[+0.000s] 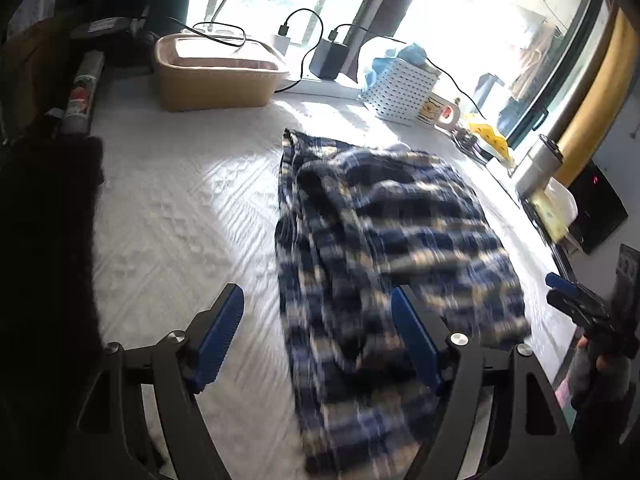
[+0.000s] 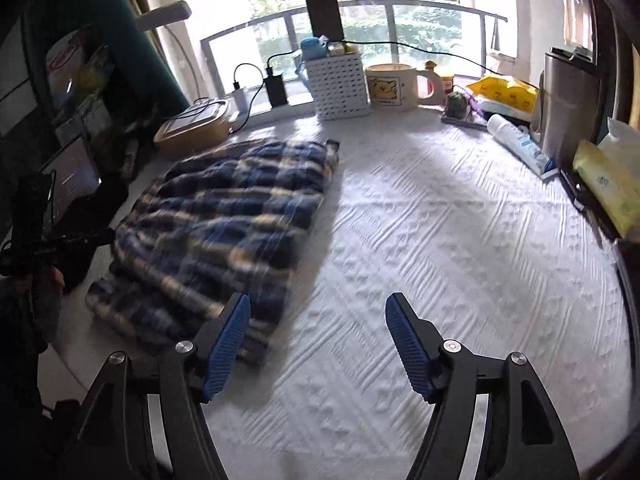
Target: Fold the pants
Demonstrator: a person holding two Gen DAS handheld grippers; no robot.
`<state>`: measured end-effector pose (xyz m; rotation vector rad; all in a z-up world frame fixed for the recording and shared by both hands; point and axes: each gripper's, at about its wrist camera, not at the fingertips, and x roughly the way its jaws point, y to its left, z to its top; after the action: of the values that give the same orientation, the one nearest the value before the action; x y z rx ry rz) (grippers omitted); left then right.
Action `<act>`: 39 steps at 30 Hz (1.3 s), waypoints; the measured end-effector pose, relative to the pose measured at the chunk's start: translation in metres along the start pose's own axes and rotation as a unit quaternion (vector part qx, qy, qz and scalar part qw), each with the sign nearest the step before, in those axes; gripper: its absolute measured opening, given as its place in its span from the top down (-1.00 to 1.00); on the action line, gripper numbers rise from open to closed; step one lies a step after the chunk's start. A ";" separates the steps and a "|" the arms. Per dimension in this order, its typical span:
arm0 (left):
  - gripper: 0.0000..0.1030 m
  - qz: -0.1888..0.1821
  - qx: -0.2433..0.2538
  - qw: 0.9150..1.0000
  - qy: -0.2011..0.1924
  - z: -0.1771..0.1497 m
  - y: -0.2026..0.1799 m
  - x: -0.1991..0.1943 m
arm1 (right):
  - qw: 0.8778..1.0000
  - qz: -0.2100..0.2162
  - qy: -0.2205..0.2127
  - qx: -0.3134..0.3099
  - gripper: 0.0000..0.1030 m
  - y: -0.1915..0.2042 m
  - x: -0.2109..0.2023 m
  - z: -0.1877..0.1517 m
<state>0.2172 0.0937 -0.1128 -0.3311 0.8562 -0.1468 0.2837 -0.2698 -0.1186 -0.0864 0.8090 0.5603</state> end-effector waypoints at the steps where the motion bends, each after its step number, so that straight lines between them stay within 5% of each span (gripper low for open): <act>1: -0.48 0.001 0.001 1.000 -0.001 0.002 0.000 0.003 | 1.000 0.002 -0.002 -0.006 -0.41 0.001 0.003 0.004; 22: -0.47 0.021 0.041 0.999 0.023 0.036 -0.011 0.058 | 1.000 0.029 -0.004 -0.007 -0.41 -0.015 0.058 0.044; 27: 0.15 0.006 0.036 0.999 0.022 0.035 -0.015 0.055 | 0.999 0.044 0.003 0.002 -0.41 -0.019 0.073 0.044; 30: 0.32 -0.006 0.034 0.999 0.016 0.034 -0.018 0.048 | 0.998 0.056 0.003 0.009 -0.41 -0.021 0.076 0.047; 34: 0.21 0.009 0.039 0.999 0.024 0.031 -0.017 0.055 | 0.997 0.070 0.007 0.021 -0.41 -0.025 0.081 0.051; 39: -0.16 0.021 0.066 0.997 0.024 0.027 -0.025 0.060 | 0.996 0.087 0.015 0.034 -0.41 -0.024 0.089 0.054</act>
<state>0.2770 0.0611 -0.1306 -0.1868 0.8951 -0.1725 0.3808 -0.2352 -0.1470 0.0378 0.8697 0.6967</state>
